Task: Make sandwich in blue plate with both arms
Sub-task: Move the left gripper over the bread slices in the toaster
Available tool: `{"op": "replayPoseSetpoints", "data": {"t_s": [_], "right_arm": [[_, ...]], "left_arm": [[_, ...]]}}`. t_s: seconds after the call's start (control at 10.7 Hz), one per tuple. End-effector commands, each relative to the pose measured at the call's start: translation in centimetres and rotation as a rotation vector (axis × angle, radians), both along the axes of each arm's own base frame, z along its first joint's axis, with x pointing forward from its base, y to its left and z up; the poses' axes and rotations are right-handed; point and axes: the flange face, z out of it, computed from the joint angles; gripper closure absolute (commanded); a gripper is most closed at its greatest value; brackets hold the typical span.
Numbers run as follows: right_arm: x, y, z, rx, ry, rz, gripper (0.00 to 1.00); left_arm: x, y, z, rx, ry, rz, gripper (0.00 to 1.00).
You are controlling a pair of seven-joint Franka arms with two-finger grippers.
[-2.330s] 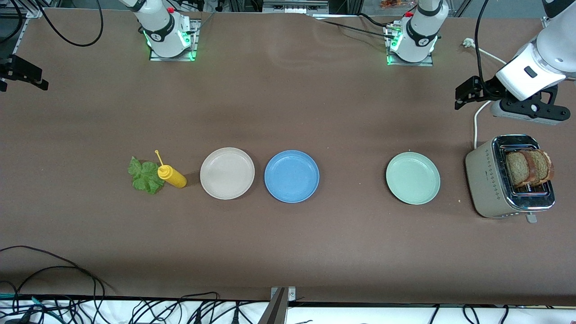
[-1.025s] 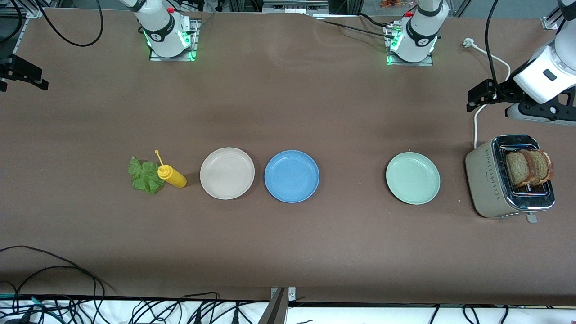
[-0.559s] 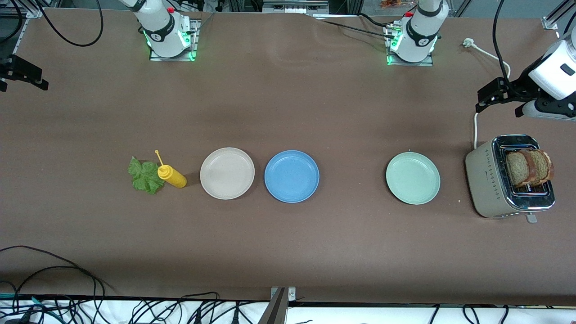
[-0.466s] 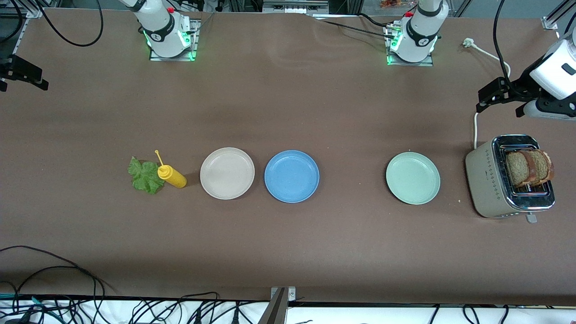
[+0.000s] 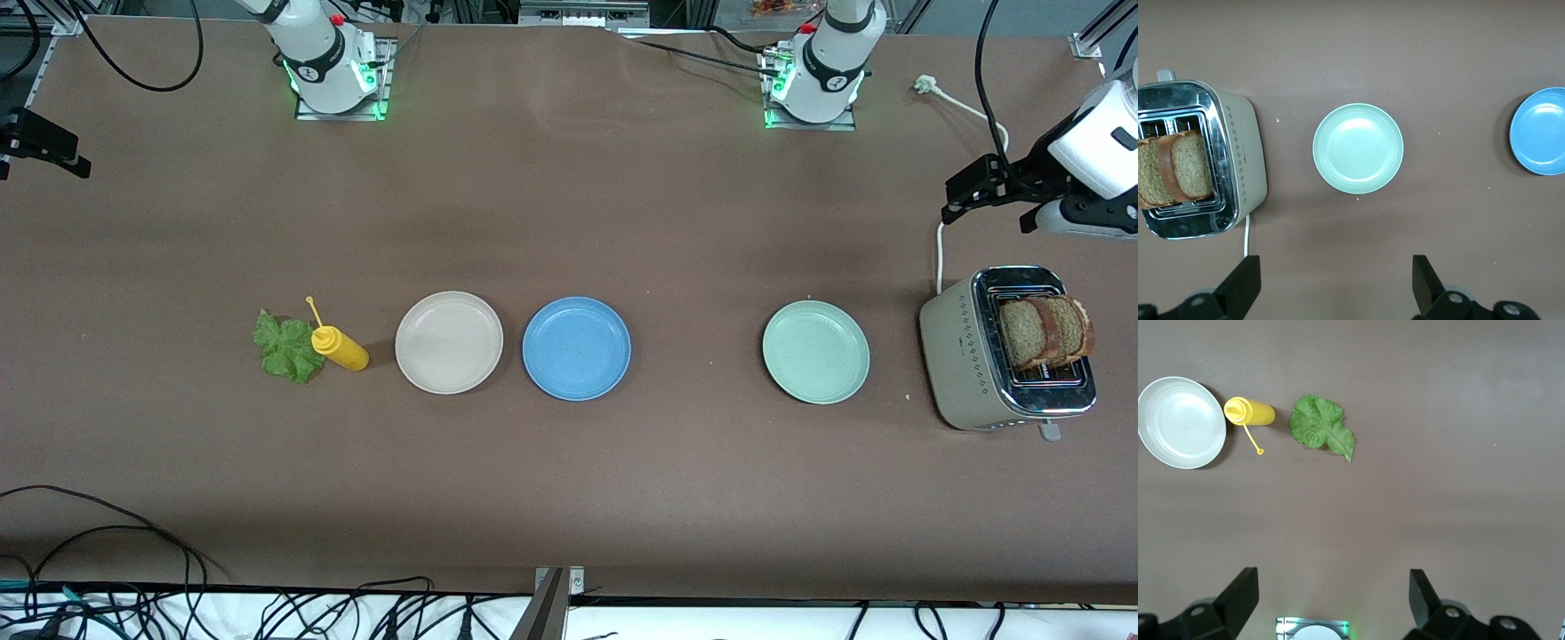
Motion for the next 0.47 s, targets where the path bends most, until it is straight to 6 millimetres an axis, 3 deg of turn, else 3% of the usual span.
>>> {"op": "replayPoseSetpoints", "data": {"t_s": [0.0,0.37], "right_arm": [[-0.4,-0.3,1.0,0.001,-0.002,0.003,0.0],[-0.3,0.4,1.0,0.009,-0.003,0.049,0.0]], "left_arm": [[1.4,2.7,-1.2,0.02,0.037,0.022,0.0],[2.0,5.5,-2.1,0.013,0.049,0.068,0.0]]}}
